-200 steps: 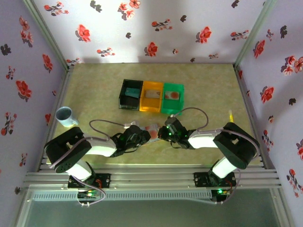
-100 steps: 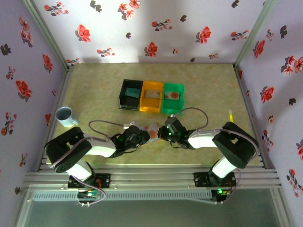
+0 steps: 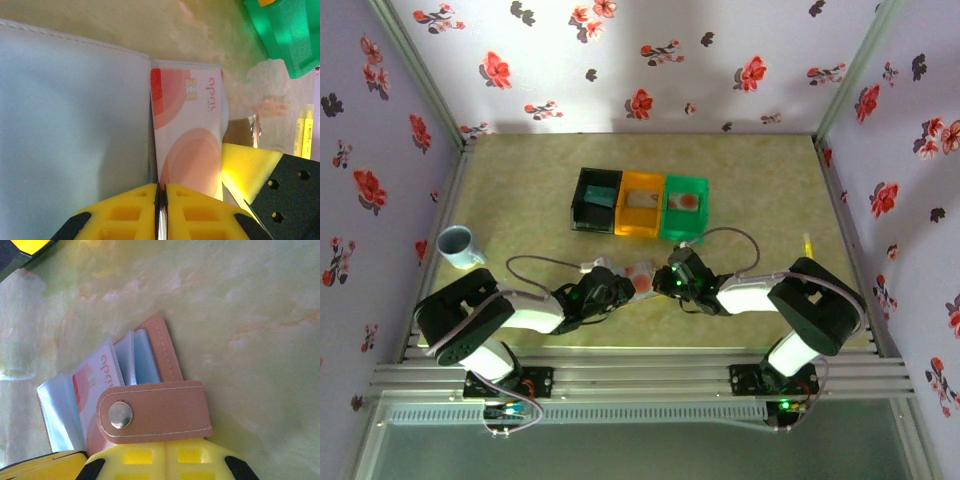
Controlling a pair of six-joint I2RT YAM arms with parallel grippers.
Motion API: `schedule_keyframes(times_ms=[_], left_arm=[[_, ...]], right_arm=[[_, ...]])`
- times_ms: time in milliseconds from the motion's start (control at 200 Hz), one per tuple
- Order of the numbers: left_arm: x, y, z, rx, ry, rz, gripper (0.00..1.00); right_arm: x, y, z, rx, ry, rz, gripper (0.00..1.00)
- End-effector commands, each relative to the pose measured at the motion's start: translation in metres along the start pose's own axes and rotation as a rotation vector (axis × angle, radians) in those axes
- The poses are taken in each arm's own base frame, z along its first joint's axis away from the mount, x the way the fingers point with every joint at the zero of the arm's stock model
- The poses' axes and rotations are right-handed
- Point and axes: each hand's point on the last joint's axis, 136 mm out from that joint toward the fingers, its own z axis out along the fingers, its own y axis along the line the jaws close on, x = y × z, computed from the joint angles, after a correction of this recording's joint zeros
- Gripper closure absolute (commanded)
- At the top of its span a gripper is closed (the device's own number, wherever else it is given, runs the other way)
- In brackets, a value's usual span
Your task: Take the credit cards out of the card holder
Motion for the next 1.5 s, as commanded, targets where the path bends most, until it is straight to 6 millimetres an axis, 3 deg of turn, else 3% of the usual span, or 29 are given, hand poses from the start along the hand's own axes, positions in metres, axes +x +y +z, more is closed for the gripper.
schedule_keyframes(times_ms=[0,890,1495], left_arm=[[-0.007,-0.008,-0.001,0.035,-0.031,-0.007,0.86],[-0.015,-0.009,-0.017,0.025,-0.065,0.010,1.00],[-0.016,0.004,-0.022,-0.006,-0.078,0.003,1.00]], right_arm=[[0.035,-0.035,0.005,0.106,0.130,0.026,1.00],[0.033,-0.033,0.000,0.101,0.126,0.026,1.00],[0.033,-0.036,-0.001,0.107,0.119,0.031,1.00]])
